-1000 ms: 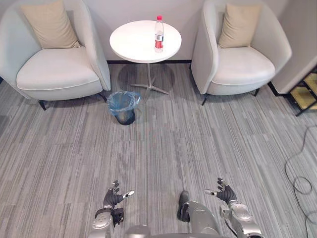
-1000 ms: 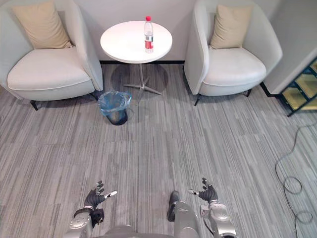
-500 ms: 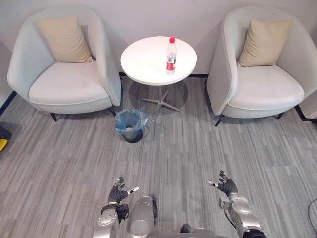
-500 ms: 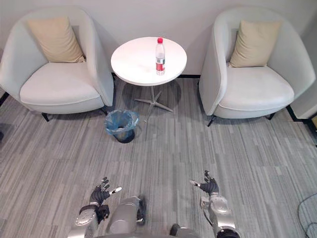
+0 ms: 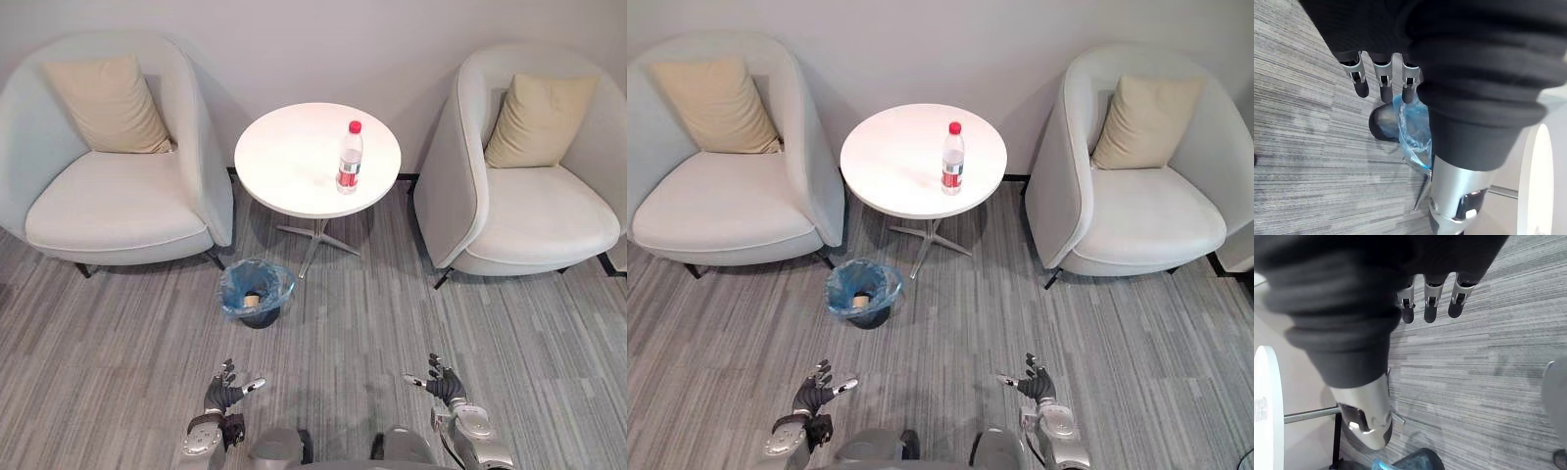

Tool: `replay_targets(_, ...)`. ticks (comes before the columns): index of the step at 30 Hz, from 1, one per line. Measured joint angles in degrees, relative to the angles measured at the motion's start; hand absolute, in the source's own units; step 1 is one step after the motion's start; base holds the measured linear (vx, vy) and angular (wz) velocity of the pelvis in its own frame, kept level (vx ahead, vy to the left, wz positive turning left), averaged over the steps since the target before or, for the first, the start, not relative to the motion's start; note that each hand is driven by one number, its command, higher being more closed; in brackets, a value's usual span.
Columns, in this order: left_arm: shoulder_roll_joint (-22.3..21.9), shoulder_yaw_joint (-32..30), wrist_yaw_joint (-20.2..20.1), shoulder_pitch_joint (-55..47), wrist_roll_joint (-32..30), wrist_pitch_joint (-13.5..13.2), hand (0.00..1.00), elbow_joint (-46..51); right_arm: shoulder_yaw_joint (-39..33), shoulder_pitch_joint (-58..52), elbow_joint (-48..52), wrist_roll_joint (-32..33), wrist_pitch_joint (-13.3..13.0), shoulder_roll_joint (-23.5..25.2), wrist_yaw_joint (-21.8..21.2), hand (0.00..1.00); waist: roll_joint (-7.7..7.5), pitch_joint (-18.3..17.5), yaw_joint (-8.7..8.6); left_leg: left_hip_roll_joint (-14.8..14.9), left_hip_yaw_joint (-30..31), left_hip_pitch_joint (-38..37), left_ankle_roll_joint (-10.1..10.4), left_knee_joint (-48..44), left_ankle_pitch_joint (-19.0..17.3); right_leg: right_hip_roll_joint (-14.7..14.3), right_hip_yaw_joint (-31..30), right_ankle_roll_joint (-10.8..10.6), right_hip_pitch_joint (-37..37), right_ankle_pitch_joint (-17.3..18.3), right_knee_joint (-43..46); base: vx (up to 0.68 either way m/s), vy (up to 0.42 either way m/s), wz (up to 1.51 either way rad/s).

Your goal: Gather rubbish on tea table into small bin, then transfer packed bag to large trash can.

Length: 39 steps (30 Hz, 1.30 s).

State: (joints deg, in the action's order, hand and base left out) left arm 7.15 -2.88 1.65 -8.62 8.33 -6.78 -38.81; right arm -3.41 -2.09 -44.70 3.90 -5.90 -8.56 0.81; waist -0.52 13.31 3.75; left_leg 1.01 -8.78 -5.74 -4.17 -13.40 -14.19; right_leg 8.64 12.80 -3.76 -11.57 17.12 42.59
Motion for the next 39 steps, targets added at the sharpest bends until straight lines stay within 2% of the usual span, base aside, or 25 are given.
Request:
replay_targets(1,-0.3,0.0,0.0,0.4,0.0,0.0,0.0,0.0,0.0,0.5,-0.8,0.0,0.0,-0.2,0.0,0.0,0.82,0.4,-0.11,1.5,0.3,-1.7,0.2,0.9,-0.1,-2.3,-0.3,0.7,-2.1,-0.6,-7.4,0.48,-0.186,0.28)
replay_targets(2,-0.2,0.1,0.0,0.8,0.0,0.0,0.0,-0.1,0.0,0.4,-1.2,0.0,0.0,-0.3,0.0,0.0,0.95,0.5,-0.1,2.5,1.0,-3.1,1.0,1.7,-0.2,-4.1,-1.4,0.9,-3.0,-4.2,-17.2,0.48,-0.199,0.29)
replay_targets(3,-0.1,0.1,0.0,0.8,0.0,-0.1,0.0,-0.1,0.0,0.1,-1.2,0.0,0.0,-0.2,0.0,0.0,0.57,0.4,-0.11,2.6,1.1,-3.7,1.7,2.1,-0.3,-4.8,-2.4,0.8,-2.8,-7.1,-22.3,0.4,-0.184,0.51)
replay_targets(4,-0.1,0.1,0.0,0.9,0.0,-0.1,0.0,-0.2,-0.1,-0.5,-1.3,0.0,0.0,-0.4,0.1,0.0,-0.1,0.1,-0.35,2.6,2.5,-5.2,4.4,2.7,-1.6,-5.2,-4.1,1.1,-2.1,-18.3,-26.9,0.33,-0.184,0.44)
replay_targets(5,-1.0,0.2,0.0,1.3,0.0,-0.1,0.0,-1.2,-0.2,-0.5,-1.9,0.0,0.1,-1.3,0.1,0.0,1.55,-0.3,-0.65,4.3,4.0,-6.1,5.6,2.9,-2.4,-6.7,-3.7,3.5,-2.2,-18.8,-25.1,0.42,-0.245,0.35)
replay_targets(6,-0.9,0.0,0.0,1.1,0.0,-0.2,0.0,-1.4,-0.2,0.0,-1.5,0.0,0.1,-1.2,0.1,0.0,1.74,-0.9,-0.71,5.7,4.4,-5.8,6.0,1.8,-2.2,-7.4,-3.2,4.1,-2.6,-15.8,-23.7,0.49,-0.31,0.12)
replay_targets(8,-1.1,0.0,0.0,1.3,0.0,-0.2,0.0,-1.7,-0.4,0.8,-1.3,0.0,0.0,-1.1,0.1,0.0,2.1,-1.0,-1.49,7.0,5.5,-3.4,6.6,-3.3,-1.8,-8.1,-1.5,5.4,-1.6,-14.2,-24.0,0.37,-0.265,0.28)
replay_targets(10,-1.9,0.0,0.0,1.9,0.0,-0.1,0.0,-1.7,-0.5,0.0,-1.2,0.2,0.0,-0.7,0.1,0.0,2.55,-0.7,-1.34,10.2,7.4,4.2,9.8,-22.0,0.9,-10.0,0.7,6.4,5.4,-13.3,-29.4,0.37,-0.261,0.58)
replay_targets(12,-2.1,-0.1,-0.1,1.8,0.0,-0.1,0.0,-1.5,0.0,-0.8,-1.0,1.1,-0.1,-0.1,0.2,0.0,2.62,-0.4,-0.69,13.0,5.8,9.6,9.3,-36.7,0.3,-11.7,1.6,7.6,12.1,-12.6,-33.7,0.34,-0.171,0.31)
replay_targets(13,-2.1,0.0,-0.1,1.8,0.0,-0.1,0.0,-1.4,-0.1,-0.7,-1.0,1.7,-0.3,0.3,0.3,0.0,2.22,-0.3,0.46,13.4,4.2,12.5,8.6,-40.1,-0.1,-11.9,1.7,8.2,14.7,-12.1,-35.0,0.25,-0.104,0.0)
replay_targets(16,-2.1,-0.1,-0.1,1.9,0.0,-0.1,0.0,-1.0,-0.8,0.5,-1.0,2.6,-0.3,0.2,0.4,0.0,2.12,-0.2,1.69,12.3,1.4,18.4,7.4,-33.5,-0.9,-11.3,1.4,7.5,16.8,-11.9,-36.3,0.22,-0.016,-0.06)
replay_targets(18,-2.2,-0.1,-0.1,2.0,0.0,0.0,0.0,-1.1,-1.4,0.7,-0.9,2.7,-0.3,0.2,0.5,0.0,1.96,0.3,1.89,9.1,0.3,19.3,7.6,-19.4,-0.3,-9.6,1.5,6.2,18.4,-11.0,-36.4,0.34,0.136,0.01)
replay_targets(20,-2.8,-0.1,-0.1,1.8,0.0,-0.1,0.0,-1.1,-1.7,0.3,-0.9,2.7,-0.3,-0.2,0.5,0.0,2.89,0.2,1.84,7.0,-0.1,18.2,8.4,-7.6,5.8,-9.1,1.2,4.2,19.5,-9.7,-36.2,0.24,0.159,0.01)
replay_targets(21,-3.0,-0.1,-0.1,1.8,0.0,-0.1,0.0,-1.1,-1.6,0.2,-1.0,2.7,-0.3,-0.6,0.5,0.0,4.02,0.3,1.94,7.1,0.0,17.5,5.6,-5.4,12.8,-9.5,0.5,3.4,19.7,-8.8,-35.7,0.27,0.185,-0.11)
replay_targets(23,-2.2,-0.5,0.1,2.2,0.0,-0.2,0.0,-1.2,-1.1,0.4,-0.9,2.6,-0.2,0.3,0.4,0.0,1.57,0.3,2.1,4.4,-1.8,16.1,3.4,-3.7,11.5,-6.5,-0.5,1.3,20.2,-7.1,-35.4,0.28,0.175,-0.07)
replay_targets(25,-2.3,-0.7,0.0,2.3,0.0,-0.2,0.0,-1.3,-1.1,0.5,-1.0,2.3,-0.2,0.3,0.4,0.0,0.85,0.3,2.81,3.0,-2.9,15.1,2.6,-3.3,10.6,-5.4,-1.7,0.4,20.3,-6.4,-35.1,0.21,0.118,-0.22)
replay_targets(27,-2.3,-0.7,0.0,1.8,0.0,-0.2,0.0,-1.3,-0.8,0.7,-1.0,2.2,-0.2,0.3,0.3,0.0,0.4,0.1,3.49,1.4,-4.2,13.2,1.8,-3.0,8.0,-3.3,-3.2,-0.9,20.5,-5.3,-33.2,0.2,0.116,-0.28)
replay_targets(28,-2.4,-0.7,0.0,1.4,0.0,-0.1,0.0,-1.8,-0.4,0.8,-1.1,2.0,-0.2,0.3,0.2,0.0,0.61,0.1,3.17,0.7,-4.3,11.6,1.4,-2.2,6.9,-2.2,-3.8,-2.2,18.7,-4.3,-26.9,0.14,0.063,-0.04)
replay_targets(29,-2.4,-0.7,0.0,1.1,0.0,-0.1,0.0,-1.8,-0.1,1.0,-1.1,1.9,-0.1,0.3,0.2,0.0,0.71,0.1,2.96,0.6,-4.3,10.6,1.3,-1.6,6.7,-1.9,-4.2,-2.4,17.1,-4.3,-22.6,0.18,0.081,0.0)
replay_targets(31,-0.9,-0.2,0.0,0.6,0.0,-0.1,0.0,-1.8,0.0,-0.3,-1.2,0.7,-0.1,1.5,0.1,0.0,-0.05,-0.1,2.88,0.4,-3.6,6.8,0.6,-0.7,6.2,-0.4,-5.3,-5.1,11.5,-4.6,-6.5,0.2,0.056,0.18)
replay_targets(33,-0.1,0.1,0.0,0.7,0.0,-0.1,0.0,-2.3,0.2,-0.8,-1.3,0.3,-0.1,1.6,0.1,0.0,-0.57,-0.3,2.12,0.1,-1.7,5.3,0.3,-0.3,5.9,0.1,-4.9,-4.0,9.3,-2.4,-3.4,0.22,-0.016,0.58)
replay_targets(36,-0.1,0.1,0.0,0.7,0.0,-0.1,0.0,-2.3,0.2,-0.6,-1.4,0.0,-0.1,1.3,0.1,0.0,-0.38,-0.5,0.76,0.2,1.3,3.5,0.8,0.9,6.3,-1.5,-5.4,-2.1,7.1,-1.6,-10.1,0.21,-0.06,0.62)
replay_targets(37,-0.1,0.1,0.0,0.7,0.0,-0.1,0.0,-2.3,0.3,-0.4,-1.3,0.0,-0.2,1.3,0.1,0.0,-1.02,-0.8,0.26,0.2,2.4,3.3,1.3,1.2,6.5,-2.5,-6.9,-1.3,6.7,-2.7,-17.2,0.22,-0.112,0.61)
replay_targets(38,0.4,0.1,0.0,0.7,0.0,-0.2,0.0,-2.3,0.3,-0.6,-1.2,0.0,-0.2,1.4,0.1,0.0,-1.82,-1.3,0.37,-0.8,3.1,3.5,1.8,1.3,6.6,-2.7,-8.4,0.4,6.7,-7.9,-23.5,0.22,-0.165,0.66)
replay_targets(39,0.1,0.2,0.0,1.2,0.0,-0.1,0.0,-3.3,-0.1,-0.5,-1.7,0.0,-0.3,0.9,0.2,0.0,-2.33,-1.3,0.16,-1.5,4.6,3.1,2.8,1.3,6.0,-2.4,-8.9,0.1,6.7,-11.9,-25.4,0.18,-0.154,0.46)
